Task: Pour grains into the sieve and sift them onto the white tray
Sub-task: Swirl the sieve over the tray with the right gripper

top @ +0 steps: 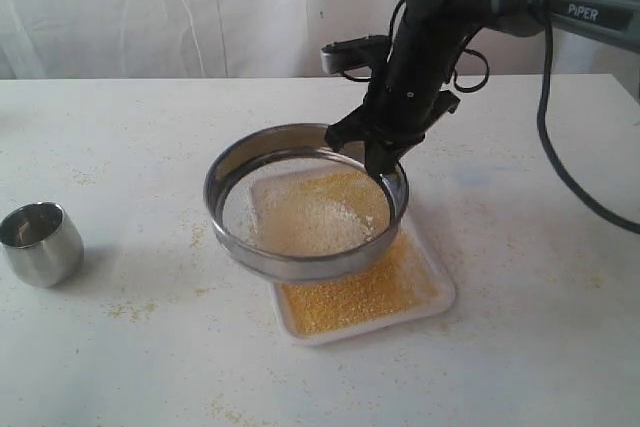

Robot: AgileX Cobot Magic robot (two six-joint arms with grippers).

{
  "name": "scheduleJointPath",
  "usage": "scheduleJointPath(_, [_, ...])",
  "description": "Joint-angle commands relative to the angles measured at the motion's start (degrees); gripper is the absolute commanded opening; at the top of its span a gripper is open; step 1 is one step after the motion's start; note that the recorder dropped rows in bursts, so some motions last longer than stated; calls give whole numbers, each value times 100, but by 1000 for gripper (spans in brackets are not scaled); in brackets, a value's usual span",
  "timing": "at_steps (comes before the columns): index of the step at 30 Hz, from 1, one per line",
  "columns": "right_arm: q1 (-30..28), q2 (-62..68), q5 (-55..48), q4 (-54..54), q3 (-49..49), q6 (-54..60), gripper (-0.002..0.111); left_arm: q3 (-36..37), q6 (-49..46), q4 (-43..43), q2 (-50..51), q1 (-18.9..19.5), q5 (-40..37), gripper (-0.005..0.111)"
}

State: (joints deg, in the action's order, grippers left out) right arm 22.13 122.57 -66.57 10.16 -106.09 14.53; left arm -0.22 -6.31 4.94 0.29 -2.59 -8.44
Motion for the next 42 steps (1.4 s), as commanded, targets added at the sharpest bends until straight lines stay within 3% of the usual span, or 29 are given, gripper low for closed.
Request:
scheduleJointPath(1, [-5,-96,-339,1183,-1,2230,0,22,8,51,-29,15,-9,0])
scheduleJointPath(2, [-8,-96,-339,593,-10,1477,0,22,8,51,-29,15,-9,0])
scheduleJointPath(4, [-50,-96,463,-413,-10,-1367,0,22,8,51,-29,15,-9,0])
scheduleJointPath(5, [-55,-96,403,-71,-10,-1115,0,22,8,51,-29,15,-9,0])
scheduleJointPath(7, [10,-96,-339,1255,-10,1840,0,22,8,51,-29,15,-9,0])
scheduleJointPath(8, [56,-96,-339,1159,-10,2184,0,22,8,51,-29,15,-9,0])
scheduleJointPath(9, [71,-96,-141,705,-10,1430,0,22,8,51,-29,15,-9,0])
scheduleJointPath(11, [58,-110,669,-734,-10,-1453,0,22,8,51,-29,15,-9,0])
scheduleJointPath(12, [48,-110,622,-744,-10,-1667,0,22,8,51,-29,15,-9,0])
scheduleJointPath(14, [89,-110,-239,563,-10,1294,0,22,8,51,-29,15,-9,0])
scheduleJointPath(15, [105,-110,-339,809,-10,2089,0,22,8,51,-29,15,-9,0])
scheduleJointPath(16, [123,-110,-339,635,-10,2085,0,22,8,51,-29,15,-9,0])
scheduleJointPath(17, [123,-110,-318,67,-10,1322,0,22,8,51,-29,15,-9,0])
scheduleJointPath(19, [40,-110,442,-1251,-10,-1453,0,22,8,51,-29,15,-9,0])
scheduleJointPath(20, [28,-110,441,-1221,4,-1789,0,22,8,51,-29,15,-9,0])
scheduleJointPath(21, [13,-100,231,-768,4,-875,0,22,8,51,-29,15,-9,0])
scheduleJointPath(22, [13,-100,-228,190,4,994,0,22,8,51,-29,15,-9,0])
scheduleJointPath(24, [25,-100,-339,772,4,1951,0,22,8,51,-29,15,-9,0])
scheduleJointPath(28, [-138,-100,389,-645,4,-1532,0,22,8,51,-29,15,-9,0])
scheduleJointPath(31, [-134,-100,-339,1172,4,1888,0,22,8,51,-29,15,-9,0])
scheduleJointPath(32, [-134,-100,-339,1172,4,2094,0,22,8,51,-29,15,-9,0])
scheduleJointPath(33, [-134,-100,-339,760,4,1506,0,22,8,51,-29,15,-9,0])
scheduleJointPath(35, [-203,-100,246,-602,-7,-722,0,22,8,51,-29,15,-9,0])
scheduleJointPath(36, [-233,-100,240,-684,-7,-1370,0,22,8,51,-29,15,-9,0])
scheduleJointPath(39, [-188,-100,-339,957,14,1900,0,22,8,51,-29,15,-9,0])
scheduleJointPath(40, [-149,-133,-339,764,63,1915,0,22,8,51,-29,15,-9,0])
scheduleJointPath(42, [-161,-134,239,-533,63,-430,0,22,8,51,-29,15,-9,0])
